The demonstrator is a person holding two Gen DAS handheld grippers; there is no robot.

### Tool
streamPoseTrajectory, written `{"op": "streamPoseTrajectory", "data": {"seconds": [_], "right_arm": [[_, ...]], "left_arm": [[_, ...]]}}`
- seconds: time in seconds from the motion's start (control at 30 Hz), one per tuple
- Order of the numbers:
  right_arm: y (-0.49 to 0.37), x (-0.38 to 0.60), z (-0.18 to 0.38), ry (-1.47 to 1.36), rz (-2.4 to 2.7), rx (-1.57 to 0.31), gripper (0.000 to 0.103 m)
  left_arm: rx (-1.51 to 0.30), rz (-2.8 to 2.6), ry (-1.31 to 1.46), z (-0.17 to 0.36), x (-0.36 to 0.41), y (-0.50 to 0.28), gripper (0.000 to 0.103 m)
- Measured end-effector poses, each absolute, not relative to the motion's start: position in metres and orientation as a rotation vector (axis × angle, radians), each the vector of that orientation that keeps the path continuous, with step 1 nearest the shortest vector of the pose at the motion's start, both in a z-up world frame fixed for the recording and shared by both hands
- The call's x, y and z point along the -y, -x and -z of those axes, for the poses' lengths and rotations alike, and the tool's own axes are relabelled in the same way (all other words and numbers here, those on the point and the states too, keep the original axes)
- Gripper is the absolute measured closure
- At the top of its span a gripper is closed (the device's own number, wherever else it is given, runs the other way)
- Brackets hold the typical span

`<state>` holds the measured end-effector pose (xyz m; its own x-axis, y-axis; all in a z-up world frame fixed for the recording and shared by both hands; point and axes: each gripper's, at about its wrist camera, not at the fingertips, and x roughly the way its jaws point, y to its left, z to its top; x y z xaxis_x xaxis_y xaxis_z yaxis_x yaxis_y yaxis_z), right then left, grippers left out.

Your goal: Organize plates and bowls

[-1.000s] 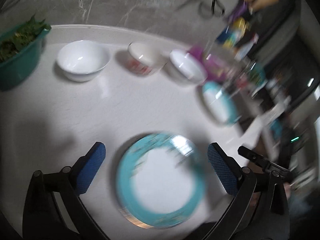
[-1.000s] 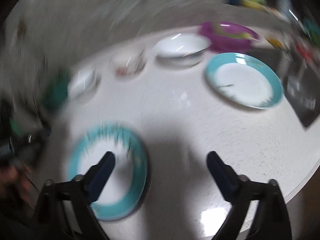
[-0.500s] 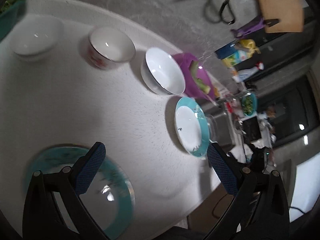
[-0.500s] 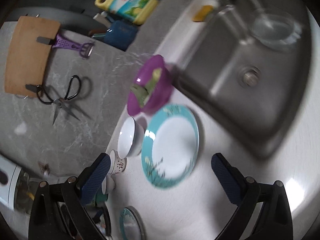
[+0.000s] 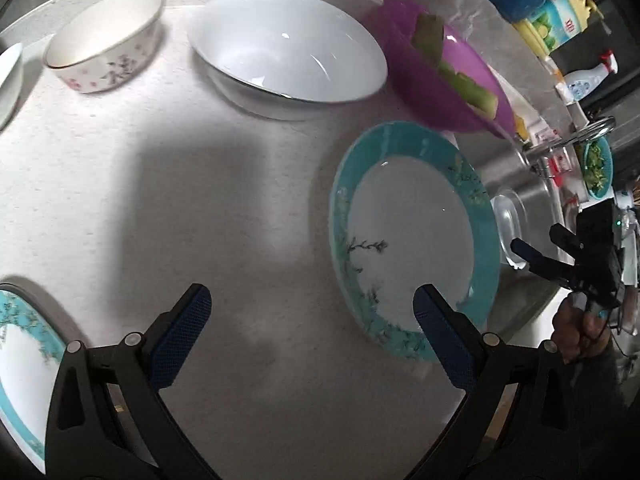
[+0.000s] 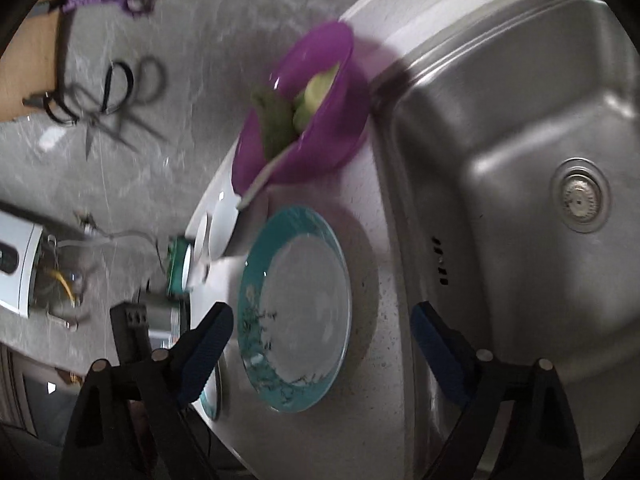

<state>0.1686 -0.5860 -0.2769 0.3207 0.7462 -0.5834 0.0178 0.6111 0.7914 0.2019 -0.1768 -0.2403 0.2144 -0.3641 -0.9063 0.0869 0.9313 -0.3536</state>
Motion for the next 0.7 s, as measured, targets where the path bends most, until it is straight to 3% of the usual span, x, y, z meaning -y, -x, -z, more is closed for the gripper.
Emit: {"op": "streamPoseTrajectory", "data": {"seconds": [0.2, 0.37, 0.47, 0.53, 0.57, 0.7], "right_arm": [[-0.19, 0.574, 0.293, -0.75, -0.663, -1.217, 0.032], [-0.199, 0.57, 0.303, -0.734, -0.694, -1.241, 0.041], [-0.202, 0.565, 0.306, -0.728, -0.718, -1.252, 0.047], [-0.203, 0.563, 0.309, -0.72, -0.726, -1.262, 0.047], [-0.203, 0.562, 0.309, -0.716, -0.732, -1.265, 0.049], [-0.204, 0.556, 0.309, -0.68, -0.743, -1.261, 0.051]], "left_arm": [[-1.3, 0.261, 0.232, 0.257, 0.198, -0.212, 0.001], [-1.297, 0.256, 0.199, 0.266, 0.211, -0.219, 0.003], [-1.304, 0.251, 0.176, 0.269, 0.217, -0.226, 0.013], [-1.325, 0.249, 0.163, 0.274, 0.216, -0.226, 0.026], [-1.339, 0.245, 0.155, 0.278, 0.22, -0.229, 0.037], [-1.34, 0.242, 0.112, 0.282, 0.236, -0.229, 0.041]]}}
